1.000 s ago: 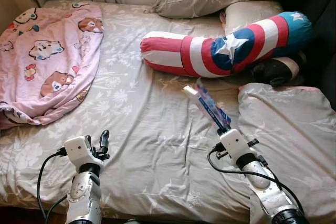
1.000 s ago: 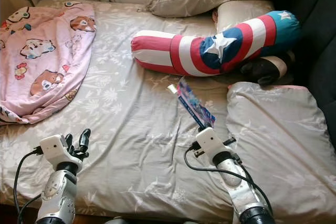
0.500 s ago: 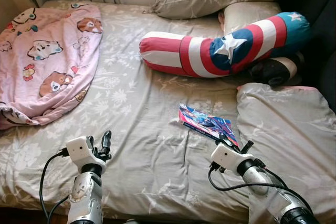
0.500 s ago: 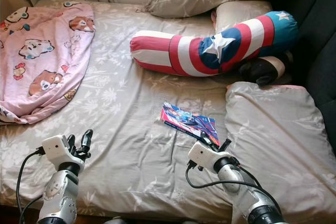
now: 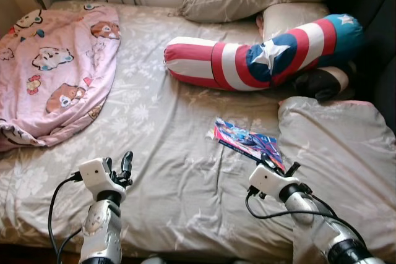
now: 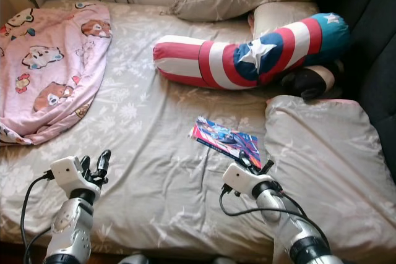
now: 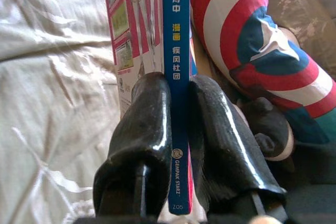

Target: Clean up the room

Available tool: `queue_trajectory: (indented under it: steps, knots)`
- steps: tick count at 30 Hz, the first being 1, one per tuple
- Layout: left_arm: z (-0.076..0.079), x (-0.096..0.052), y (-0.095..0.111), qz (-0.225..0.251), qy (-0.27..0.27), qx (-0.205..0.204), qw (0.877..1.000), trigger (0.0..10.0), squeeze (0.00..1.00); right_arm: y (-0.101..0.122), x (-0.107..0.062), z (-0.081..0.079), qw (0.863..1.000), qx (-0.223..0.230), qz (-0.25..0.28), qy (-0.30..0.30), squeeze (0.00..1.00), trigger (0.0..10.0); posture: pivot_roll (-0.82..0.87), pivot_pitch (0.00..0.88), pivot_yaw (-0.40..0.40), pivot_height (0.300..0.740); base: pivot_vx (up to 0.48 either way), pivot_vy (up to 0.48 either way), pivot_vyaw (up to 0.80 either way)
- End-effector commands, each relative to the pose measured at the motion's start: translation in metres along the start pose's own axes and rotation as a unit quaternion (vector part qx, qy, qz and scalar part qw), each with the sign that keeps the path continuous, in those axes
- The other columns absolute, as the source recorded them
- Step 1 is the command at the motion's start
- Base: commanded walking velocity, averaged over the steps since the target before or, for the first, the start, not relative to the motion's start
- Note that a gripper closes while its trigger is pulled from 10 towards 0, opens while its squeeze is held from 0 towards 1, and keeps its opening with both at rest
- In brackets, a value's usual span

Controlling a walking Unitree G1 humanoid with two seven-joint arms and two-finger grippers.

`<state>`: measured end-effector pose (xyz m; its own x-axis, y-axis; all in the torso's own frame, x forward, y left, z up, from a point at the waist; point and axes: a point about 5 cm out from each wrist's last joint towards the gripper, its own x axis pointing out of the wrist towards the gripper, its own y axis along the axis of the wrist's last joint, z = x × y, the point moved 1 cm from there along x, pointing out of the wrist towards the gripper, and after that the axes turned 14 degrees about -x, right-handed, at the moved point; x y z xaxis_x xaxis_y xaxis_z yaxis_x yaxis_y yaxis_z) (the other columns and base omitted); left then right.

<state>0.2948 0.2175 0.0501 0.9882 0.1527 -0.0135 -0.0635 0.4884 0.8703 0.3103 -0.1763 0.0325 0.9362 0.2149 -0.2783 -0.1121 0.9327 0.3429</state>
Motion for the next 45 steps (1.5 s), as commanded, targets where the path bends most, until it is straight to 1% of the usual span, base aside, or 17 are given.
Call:
queue_trajectory:
  steps: [1, 7, 12, 16, 21, 23, 25, 27, 35, 38, 42, 45]
  knots:
    - [-0.002, -0.003, -0.003, -0.007, 0.004, -0.001, 1.000, 10.0, 0.00, 0.001, 0.000, 0.002, 1.000, 0.012, 0.006, -0.008, 0.00, 10.0, 0.04, 0.170, -0.041, 0.686, 0.000, 0.000, 0.00]
    - [-0.001, -0.002, -0.002, -0.006, 0.004, -0.001, 1.000, 10.0, 0.00, 0.002, 0.001, 0.001, 1.000, 0.017, 0.002, -0.008, 0.00, 10.0, 0.04, 0.172, -0.041, 0.686, 0.000, 0.000, 0.00]
    - [-0.001, -0.002, -0.002, -0.005, 0.004, -0.001, 1.000, 10.0, 0.00, 0.001, 0.002, 0.001, 1.000, 0.011, -0.001, -0.012, 0.00, 10.0, 0.04, 0.171, -0.040, 0.686, 0.000, 0.000, 0.00]
    - [-0.002, -0.001, -0.001, -0.005, 0.004, 0.000, 1.000, 10.0, 0.00, 0.000, 0.003, 0.000, 1.000, -0.006, -0.010, -0.010, 0.00, 10.0, 0.04, 0.171, -0.040, 0.672, 0.000, 0.000, 0.00]
    - [-0.002, -0.002, -0.001, -0.005, 0.005, 0.000, 1.000, 10.0, 0.00, 0.000, 0.003, -0.001, 1.000, -0.001, -0.010, -0.009, 0.00, 10.0, 0.04, 0.171, -0.040, 0.647, 0.000, 0.000, 0.00]
    - [-0.002, -0.002, -0.001, -0.005, 0.005, 0.000, 1.000, 10.0, 0.00, -0.001, 0.002, -0.001, 1.000, -0.002, -0.014, -0.009, 0.00, 10.0, 0.04, 0.172, -0.040, 0.647, 0.000, 0.000, 0.00]
    - [-0.002, -0.002, -0.001, -0.004, 0.005, 0.001, 1.000, 10.0, 0.00, -0.002, 0.002, 0.002, 0.999, 0.018, -0.015, -0.023, 0.00, 10.0, 0.04, 0.173, -0.040, 0.647, 0.000, 0.000, 0.00]
    - [-0.002, -0.002, -0.001, -0.004, 0.005, 0.001, 1.000, 10.0, 0.00, -0.002, 0.003, 0.003, 0.999, 0.021, -0.016, -0.024, 0.00, 10.0, 0.04, 0.173, -0.039, 0.647, 0.000, 0.000, 0.00]
    - [-0.003, -0.002, 0.000, -0.003, 0.006, 0.001, 1.000, 10.0, 0.00, -0.001, 0.003, 0.002, 1.000, 0.017, -0.015, -0.022, 0.00, 10.0, 0.05, 0.172, -0.038, 0.647, 0.000, 0.000, 0.00]
    - [-0.003, -0.002, 0.000, -0.003, 0.006, 0.001, 1.000, 10.0, 0.00, -0.004, 0.003, 0.003, 0.999, 0.015, -0.023, -0.027, 0.00, 10.0, 0.05, 0.170, -0.038, 0.647, 0.000, 0.000, 0.00]
    - [-0.003, -0.002, 0.001, -0.002, 0.006, 0.001, 1.000, 10.0, 0.00, -0.007, 0.004, 0.007, 0.999, 0.025, -0.029, -0.035, 0.00, 10.0, 0.05, 0.170, -0.037, 0.647, 0.000, 0.000, 0.00]
    - [-0.003, -0.002, 0.001, -0.001, 0.006, 0.001, 1.000, 10.0, 0.00, -0.009, 0.006, 0.012, 0.998, 0.016, -0.037, -0.048, 0.00, 10.0, 0.05, 0.172, -0.035, 0.647, 0.000, 0.000, 0.00]
